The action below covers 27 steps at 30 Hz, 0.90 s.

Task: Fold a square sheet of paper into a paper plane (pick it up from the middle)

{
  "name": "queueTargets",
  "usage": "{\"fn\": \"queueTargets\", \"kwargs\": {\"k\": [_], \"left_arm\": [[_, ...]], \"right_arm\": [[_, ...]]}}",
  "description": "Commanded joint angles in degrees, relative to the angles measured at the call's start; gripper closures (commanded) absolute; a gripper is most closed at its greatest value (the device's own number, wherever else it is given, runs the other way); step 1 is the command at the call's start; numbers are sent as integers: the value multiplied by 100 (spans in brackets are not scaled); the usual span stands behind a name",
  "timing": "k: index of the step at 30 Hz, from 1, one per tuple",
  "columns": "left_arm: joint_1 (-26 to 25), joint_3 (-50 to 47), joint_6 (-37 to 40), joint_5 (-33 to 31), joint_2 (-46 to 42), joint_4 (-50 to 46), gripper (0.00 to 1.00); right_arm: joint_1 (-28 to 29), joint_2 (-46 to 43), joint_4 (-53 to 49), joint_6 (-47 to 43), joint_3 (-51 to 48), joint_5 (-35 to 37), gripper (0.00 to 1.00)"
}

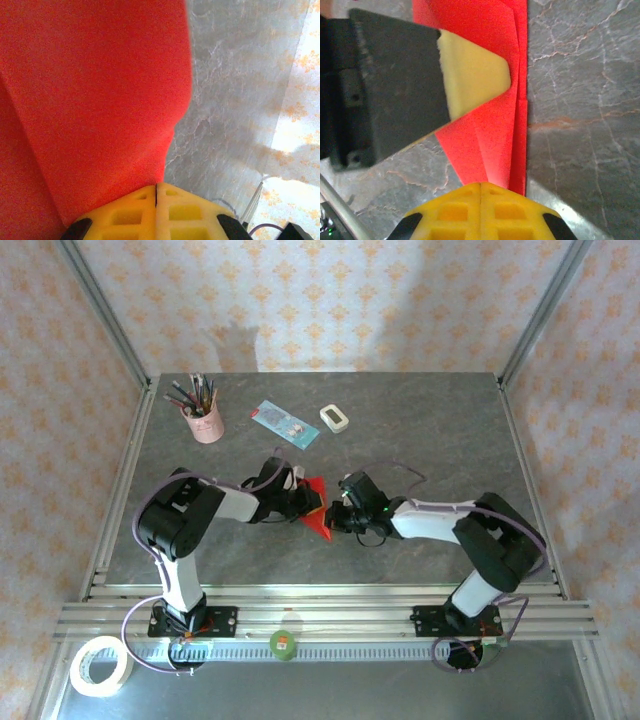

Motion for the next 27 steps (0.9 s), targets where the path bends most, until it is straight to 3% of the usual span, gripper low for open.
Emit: {"fn": "queueTargets", "kwargs": {"k": [1,13,20,27], "left_arm": [[-93,-136,-187,-214,185,-165,94],[-113,30,21,-56,-194,8,93],[-66,-15,572,-342,-746,-191,92],[-97,-123,874,-451,-682,-576,93]], "right_arm": [[8,209,139,46,240,-17,95],[0,564,-569,-8,134,458,98],[0,575,-892,-112,-27,606,100],[0,575,-973,-136,-39,633,100]]}}
